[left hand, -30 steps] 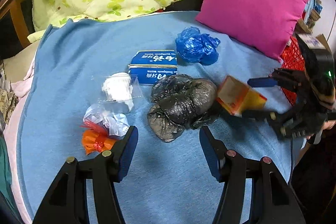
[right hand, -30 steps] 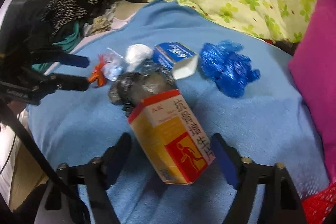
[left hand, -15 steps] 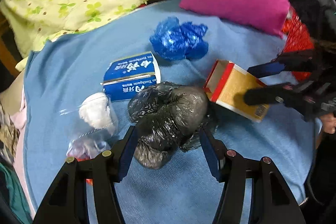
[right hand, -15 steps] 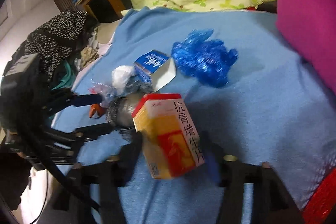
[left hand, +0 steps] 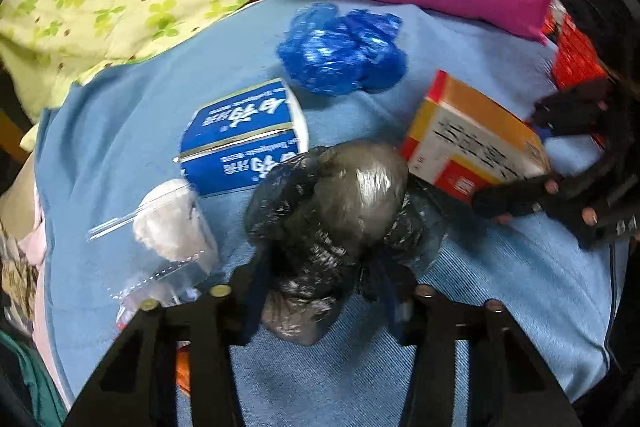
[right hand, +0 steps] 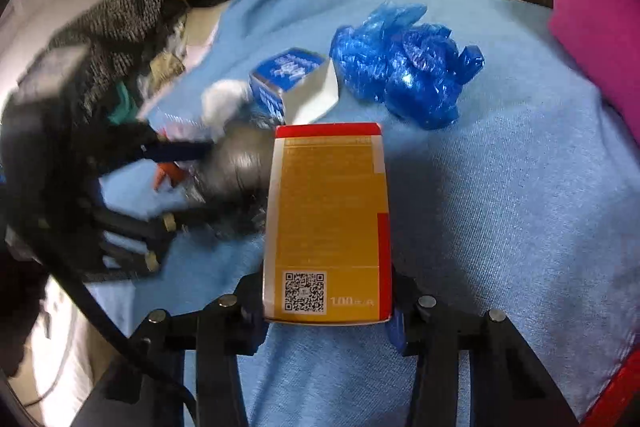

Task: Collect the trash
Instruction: 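Grasp the black plastic bag with the left gripper while the right gripper holds the box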

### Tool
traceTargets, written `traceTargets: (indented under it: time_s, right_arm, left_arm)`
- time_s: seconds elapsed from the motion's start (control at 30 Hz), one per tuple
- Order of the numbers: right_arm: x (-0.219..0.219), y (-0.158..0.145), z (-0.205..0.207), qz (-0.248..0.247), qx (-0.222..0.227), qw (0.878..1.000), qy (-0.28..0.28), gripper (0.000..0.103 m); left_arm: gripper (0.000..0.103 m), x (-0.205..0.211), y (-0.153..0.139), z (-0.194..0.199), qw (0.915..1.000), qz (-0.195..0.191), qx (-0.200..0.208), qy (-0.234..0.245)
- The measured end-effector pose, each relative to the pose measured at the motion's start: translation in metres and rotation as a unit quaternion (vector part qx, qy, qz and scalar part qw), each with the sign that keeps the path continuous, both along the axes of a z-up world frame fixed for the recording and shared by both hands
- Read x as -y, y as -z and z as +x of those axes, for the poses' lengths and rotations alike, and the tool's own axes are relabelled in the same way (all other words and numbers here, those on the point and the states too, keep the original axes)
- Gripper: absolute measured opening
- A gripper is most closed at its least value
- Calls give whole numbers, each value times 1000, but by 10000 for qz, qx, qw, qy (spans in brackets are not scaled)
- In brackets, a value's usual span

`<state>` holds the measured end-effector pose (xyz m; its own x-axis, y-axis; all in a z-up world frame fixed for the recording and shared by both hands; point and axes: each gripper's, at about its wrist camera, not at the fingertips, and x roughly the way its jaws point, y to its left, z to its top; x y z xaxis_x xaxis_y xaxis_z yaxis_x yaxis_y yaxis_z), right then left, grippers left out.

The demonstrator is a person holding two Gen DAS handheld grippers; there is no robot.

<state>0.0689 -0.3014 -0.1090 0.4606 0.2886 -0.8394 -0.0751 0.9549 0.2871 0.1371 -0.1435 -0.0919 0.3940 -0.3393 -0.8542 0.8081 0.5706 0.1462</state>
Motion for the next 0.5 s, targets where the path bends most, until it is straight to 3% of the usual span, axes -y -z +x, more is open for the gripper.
traceTargets:
  time_s: [0.13,0.2,0.5]
  right_arm:
    - [7,-15,-6,214,264,9993,161,49]
    - [13,-24,-10,250,435,9982,320,49]
    - [8,-76,-46,94,1359,9871,837,49]
  left_arm:
    - [36,-4,-8,-3,9994,-275,-49,-180]
    - [26,-6,-14,-11,9989,-412,-37,-211]
    - [15,-35,-47,-48,9906,-1157,-37,-735]
